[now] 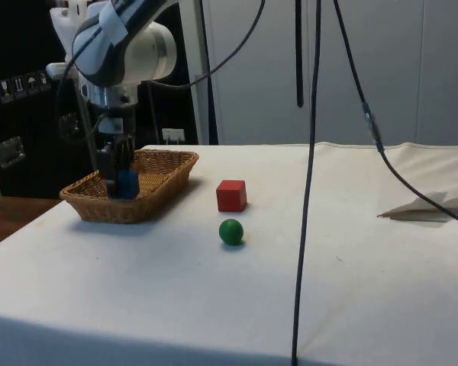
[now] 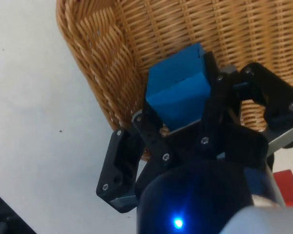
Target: Place all non-red objects into the basket.
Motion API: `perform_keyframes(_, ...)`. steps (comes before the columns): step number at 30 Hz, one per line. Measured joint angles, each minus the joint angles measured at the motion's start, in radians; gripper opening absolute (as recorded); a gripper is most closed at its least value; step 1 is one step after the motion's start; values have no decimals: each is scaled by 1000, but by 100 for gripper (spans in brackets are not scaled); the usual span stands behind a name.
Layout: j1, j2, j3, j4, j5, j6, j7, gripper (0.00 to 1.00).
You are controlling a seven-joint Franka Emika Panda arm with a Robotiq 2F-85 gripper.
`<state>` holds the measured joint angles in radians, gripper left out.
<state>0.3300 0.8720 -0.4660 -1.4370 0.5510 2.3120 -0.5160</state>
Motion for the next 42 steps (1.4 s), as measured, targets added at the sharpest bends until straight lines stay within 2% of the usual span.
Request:
perform_keyframes(2,0,4,0,3,2,0,0,19)
perform_keyframes(3,0,6,0,5,3,0,0,19)
perform_keyframes(4,0,8,0,6,4,0,0,29)
perform_keyframes(5,0,9,0,7,4,0,0,48)
perform_keyframes(6,0,10,0,7,4,0,0,62)
perform_keyframes(10,0,11,0,7,5,0,0,98)
perform_keyframes(11,0,11,0,7,5,0,0,100)
perform_keyframes(22,0,11,-1,13,5,-1,0,100)
perform_keyframes(31,3,-28,-17,20,-13,-62,4,100)
perform_keyframes(39,11,-103,-17,-35,-53,-85,9,100)
perform_keyframes(42,18,-150,-16,-75,-77,-89,13,100)
